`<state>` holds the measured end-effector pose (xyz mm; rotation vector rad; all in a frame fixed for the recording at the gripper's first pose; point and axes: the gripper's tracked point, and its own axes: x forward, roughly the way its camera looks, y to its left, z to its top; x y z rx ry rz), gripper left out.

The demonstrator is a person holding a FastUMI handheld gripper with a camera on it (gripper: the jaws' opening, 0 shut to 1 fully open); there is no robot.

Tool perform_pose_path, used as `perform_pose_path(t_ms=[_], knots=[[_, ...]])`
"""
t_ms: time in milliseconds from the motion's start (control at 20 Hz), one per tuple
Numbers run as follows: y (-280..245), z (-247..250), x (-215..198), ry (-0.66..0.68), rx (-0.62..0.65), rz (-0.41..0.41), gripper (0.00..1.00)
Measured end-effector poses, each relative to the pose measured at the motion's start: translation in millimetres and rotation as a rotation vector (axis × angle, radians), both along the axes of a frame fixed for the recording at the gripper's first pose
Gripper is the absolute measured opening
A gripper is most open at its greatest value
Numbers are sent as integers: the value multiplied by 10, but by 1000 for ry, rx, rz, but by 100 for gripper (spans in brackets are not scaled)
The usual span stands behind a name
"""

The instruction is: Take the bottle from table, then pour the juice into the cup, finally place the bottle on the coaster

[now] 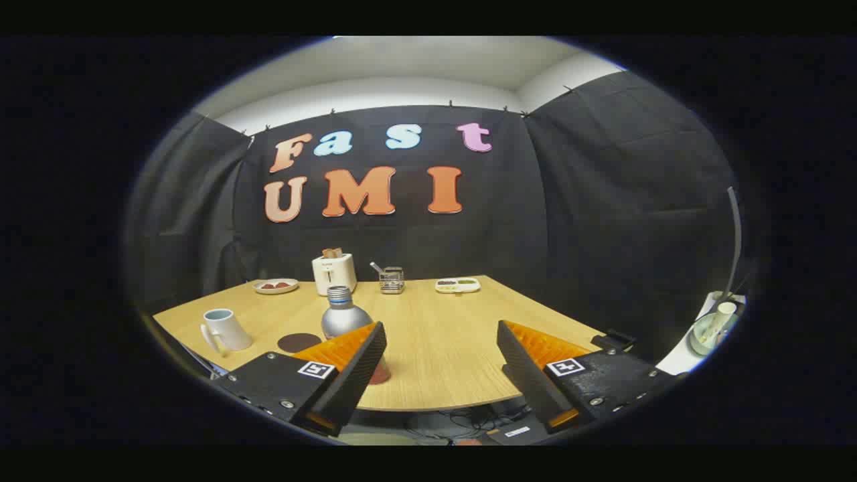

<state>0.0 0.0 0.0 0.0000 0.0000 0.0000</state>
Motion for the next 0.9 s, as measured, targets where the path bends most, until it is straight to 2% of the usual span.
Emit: perform_pose_path(t_ms=[50, 200, 650, 900], knots=[[70, -33, -9, 5, -15, 23, 99], [33, 4, -22, 3, -41, 4, 99], [241, -34, -28, 10, -59, 52, 99], [263, -71, -10, 15, -77, 51, 99]])
